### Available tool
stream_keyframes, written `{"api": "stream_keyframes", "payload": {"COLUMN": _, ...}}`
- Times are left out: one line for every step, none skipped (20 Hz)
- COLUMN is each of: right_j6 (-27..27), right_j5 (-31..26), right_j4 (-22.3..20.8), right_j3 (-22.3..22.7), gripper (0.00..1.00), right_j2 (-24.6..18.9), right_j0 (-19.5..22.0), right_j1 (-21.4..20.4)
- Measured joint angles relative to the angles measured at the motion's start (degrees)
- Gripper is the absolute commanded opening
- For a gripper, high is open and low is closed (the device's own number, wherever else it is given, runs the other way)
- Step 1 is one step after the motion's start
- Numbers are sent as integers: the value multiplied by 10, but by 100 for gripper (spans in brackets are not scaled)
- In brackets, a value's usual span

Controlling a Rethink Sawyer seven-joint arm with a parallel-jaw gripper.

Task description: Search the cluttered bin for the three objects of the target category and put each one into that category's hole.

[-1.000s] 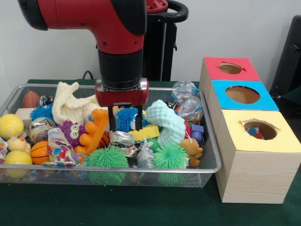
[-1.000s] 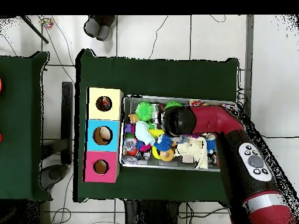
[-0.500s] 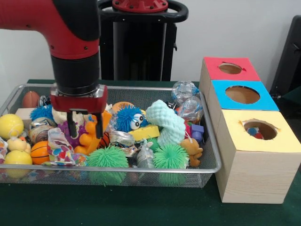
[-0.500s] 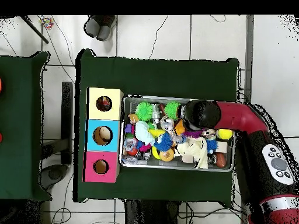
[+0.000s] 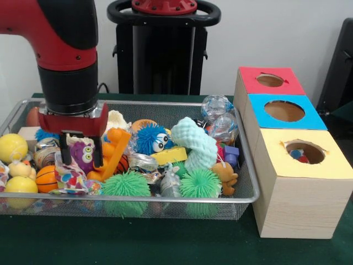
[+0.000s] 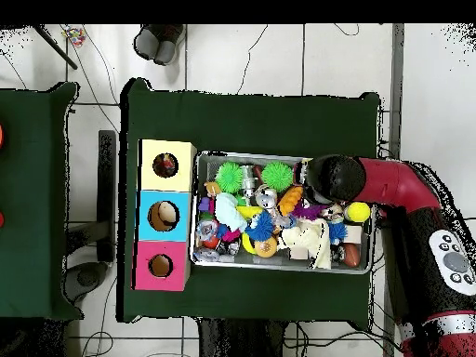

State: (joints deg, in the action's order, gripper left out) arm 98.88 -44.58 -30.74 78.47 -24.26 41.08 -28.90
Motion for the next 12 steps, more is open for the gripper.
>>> {"api": "stream_keyframes", "payload": {"right_j6": 0, "right_j5": 1, "right_j4": -3, "right_j3": -1, "gripper": 100, "right_j2": 1, "right_j0": -1, "right_j1": 3}}
{"api": "stream_keyframes", "payload": {"right_j6": 0, "right_j5": 4, "right_j4": -6, "right_j3": -1, "gripper": 100, "right_j2": 3, "right_j0": -2, "right_j1": 7}}
{"api": "stream_keyframes", "payload": {"right_j6": 0, "right_j5": 6, "right_j4": -8, "right_j3": -1, "gripper": 100, "right_j2": 5, "right_j0": -4, "right_j1": 10}}
{"api": "stream_keyframes", "payload": {"right_j6": 0, "right_j5": 20, "right_j4": -17, "right_j3": -1, "gripper": 100, "right_j2": 13, "right_j0": -10, "right_j1": 23}}
{"api": "stream_keyframes", "payload": {"right_j6": 0, "right_j5": 25, "right_j4": -20, "right_j3": -1, "gripper": 100, "right_j2": 15, "right_j0": -12, "right_j1": 28}}
{"api": "stream_keyframes", "payload": {"right_j6": 0, "right_j5": 34, "right_j4": -24, "right_j3": -1, "gripper": 100, "right_j2": 17, "right_j0": -14, "right_j1": 35}}
{"api": "stream_keyframes", "payload": {"right_j6": 0, "right_j5": 53, "right_j4": -31, "right_j3": -1, "gripper": 100, "right_j2": 22, "right_j0": -19, "right_j1": 49}}
{"api": "stream_keyframes", "payload": {"right_j6": 0, "right_j5": 61, "right_j4": -34, "right_j3": -1, "gripper": 100, "right_j2": 24, "right_j0": -20, "right_j1": 54}}
{"api": "stream_keyframes", "payload": {"right_j6": 0, "right_j5": 72, "right_j4": -38, "right_j3": -1, "gripper": 100, "right_j2": 30, "right_j0": -22, "right_j1": 57}}
{"api": "stream_keyframes", "payload": {"right_j6": 0, "right_j5": 83, "right_j4": -42, "right_j3": -1, "gripper": 100, "right_j2": 36, "right_j0": -24, "right_j1": 61}}
{"api": "stream_keyframes", "payload": {"right_j6": 0, "right_j5": 95, "right_j4": -46, "right_j3": -1, "gripper": 100, "right_j2": 42, "right_j0": -25, "right_j1": 64}}
{"api": "stream_keyframes", "payload": {"right_j6": 0, "right_j5": 97, "right_j4": -47, "right_j3": -1, "gripper": 100, "right_j2": 44, "right_j0": -26, "right_j1": 64}}
